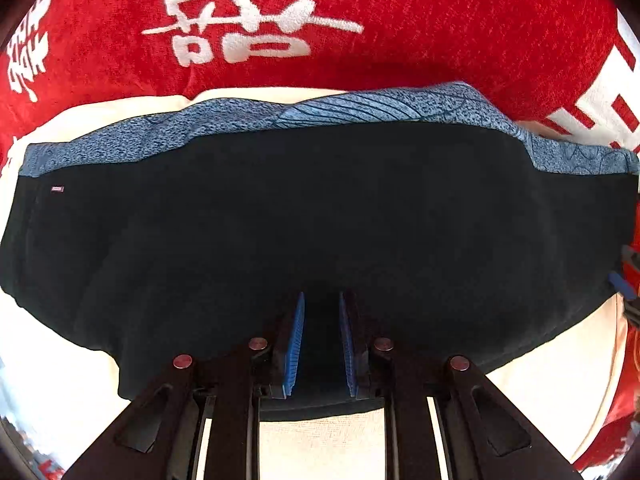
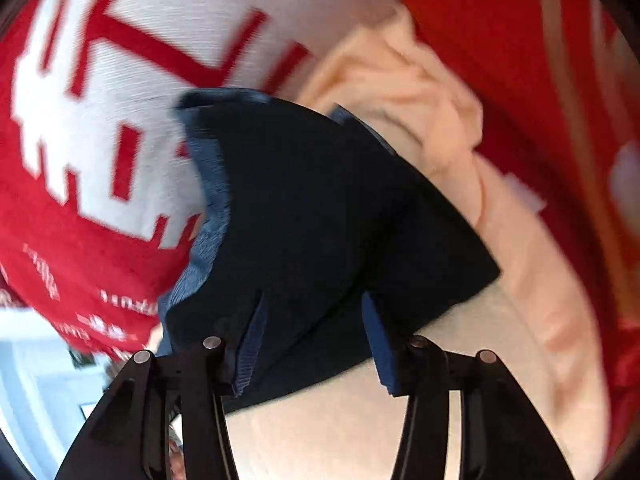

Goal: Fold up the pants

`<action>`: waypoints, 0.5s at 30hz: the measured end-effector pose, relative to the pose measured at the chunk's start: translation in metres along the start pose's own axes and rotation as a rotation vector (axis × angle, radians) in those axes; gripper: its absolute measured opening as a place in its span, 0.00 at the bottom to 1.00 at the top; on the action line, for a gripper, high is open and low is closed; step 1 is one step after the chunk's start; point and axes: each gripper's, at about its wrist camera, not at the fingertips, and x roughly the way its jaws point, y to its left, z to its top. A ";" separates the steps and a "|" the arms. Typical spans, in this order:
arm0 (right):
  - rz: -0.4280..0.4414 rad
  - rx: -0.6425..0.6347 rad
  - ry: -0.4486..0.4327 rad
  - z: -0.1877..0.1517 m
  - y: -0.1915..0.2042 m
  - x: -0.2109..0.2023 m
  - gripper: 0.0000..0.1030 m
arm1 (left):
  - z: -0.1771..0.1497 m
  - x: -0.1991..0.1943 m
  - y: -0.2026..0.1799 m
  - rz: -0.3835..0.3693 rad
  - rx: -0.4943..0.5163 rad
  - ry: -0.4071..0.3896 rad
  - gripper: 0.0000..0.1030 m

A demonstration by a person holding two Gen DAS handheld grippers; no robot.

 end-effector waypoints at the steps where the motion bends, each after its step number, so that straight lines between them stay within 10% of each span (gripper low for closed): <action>1: 0.012 0.032 -0.013 0.002 -0.002 0.005 0.51 | 0.001 0.000 -0.002 0.012 0.008 0.000 0.19; 2: 0.032 0.055 -0.030 0.002 -0.002 0.006 0.49 | 0.002 0.000 -0.004 0.026 0.018 -0.003 0.19; 4: 0.057 0.045 -0.032 0.010 0.006 0.004 0.05 | 0.003 -0.001 -0.009 0.023 0.010 0.009 0.19; 10: 0.073 -0.068 -0.064 -0.013 0.032 -0.041 0.05 | 0.003 -0.035 0.016 0.006 -0.036 -0.037 0.20; 13: -0.061 -0.083 0.016 -0.024 0.015 -0.020 0.11 | -0.002 -0.028 0.033 0.073 -0.058 -0.030 0.74; 15: -0.115 -0.078 0.101 -0.024 0.004 -0.001 0.18 | -0.005 -0.025 0.038 0.103 -0.051 -0.022 0.74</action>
